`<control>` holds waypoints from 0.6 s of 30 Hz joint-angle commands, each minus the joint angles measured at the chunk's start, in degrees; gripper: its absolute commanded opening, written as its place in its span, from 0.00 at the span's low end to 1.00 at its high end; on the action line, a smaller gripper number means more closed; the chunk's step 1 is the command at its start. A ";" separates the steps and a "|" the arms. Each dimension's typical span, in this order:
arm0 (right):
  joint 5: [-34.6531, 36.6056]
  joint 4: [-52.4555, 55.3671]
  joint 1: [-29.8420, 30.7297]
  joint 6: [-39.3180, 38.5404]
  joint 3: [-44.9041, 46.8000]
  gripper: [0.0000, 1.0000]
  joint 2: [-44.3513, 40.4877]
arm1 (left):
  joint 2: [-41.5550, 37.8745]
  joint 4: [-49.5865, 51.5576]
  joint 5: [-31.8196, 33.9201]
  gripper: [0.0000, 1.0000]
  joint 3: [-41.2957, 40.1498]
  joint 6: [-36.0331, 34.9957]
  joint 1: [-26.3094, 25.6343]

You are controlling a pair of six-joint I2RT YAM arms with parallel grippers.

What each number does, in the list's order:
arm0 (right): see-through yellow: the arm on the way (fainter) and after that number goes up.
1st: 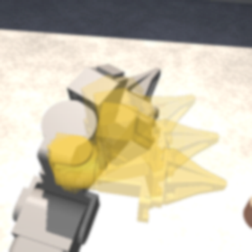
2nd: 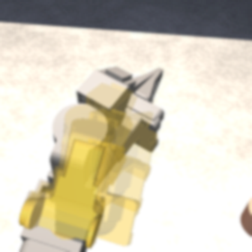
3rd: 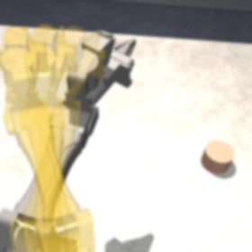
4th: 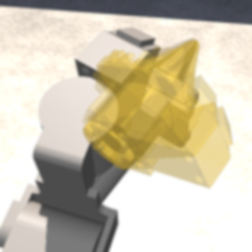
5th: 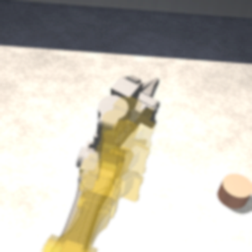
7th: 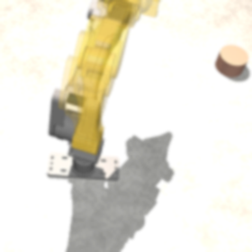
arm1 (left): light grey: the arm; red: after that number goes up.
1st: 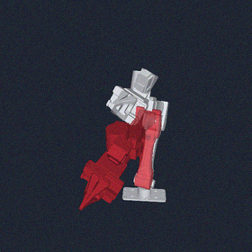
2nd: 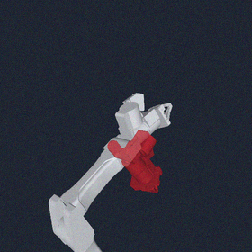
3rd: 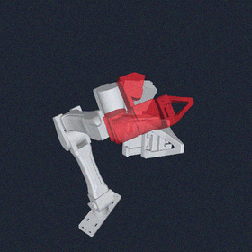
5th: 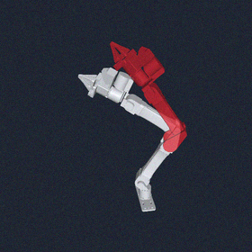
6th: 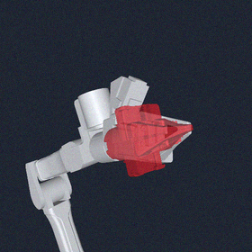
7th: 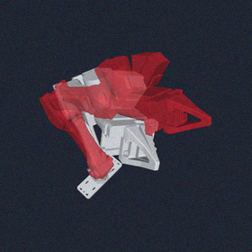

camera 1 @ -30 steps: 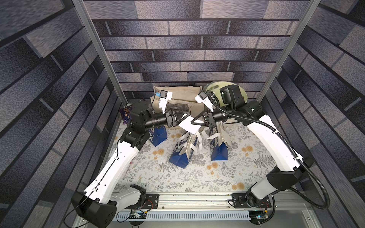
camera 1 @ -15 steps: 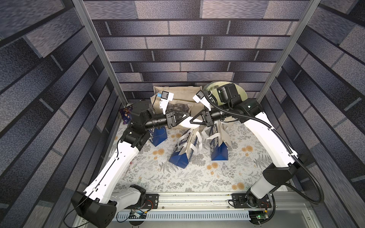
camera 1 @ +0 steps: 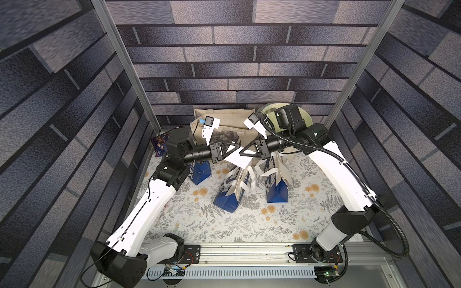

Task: Shred takeout receipts and throw away
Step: Shred the takeout receipt.

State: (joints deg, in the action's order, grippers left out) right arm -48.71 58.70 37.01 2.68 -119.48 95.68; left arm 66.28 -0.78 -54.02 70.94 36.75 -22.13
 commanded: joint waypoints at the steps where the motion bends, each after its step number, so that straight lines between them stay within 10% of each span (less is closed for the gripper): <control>1: 1.28 1.26 0.34 0.07 -2.66 0.00 1.50 | -0.43 -1.52 -1.61 0.05 0.33 0.33 0.26; 18: 40.50 -2.82 10.23 -16.50 -1.67 0.00 -3.99 | -0.36 3.87 23.61 0.00 -1.21 13.02 -4.63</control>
State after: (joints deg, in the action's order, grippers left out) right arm -15.46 59.05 45.69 -9.15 -123.35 94.72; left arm 66.32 1.23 -37.10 70.89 47.27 -26.59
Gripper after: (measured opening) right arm 0.044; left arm 0.046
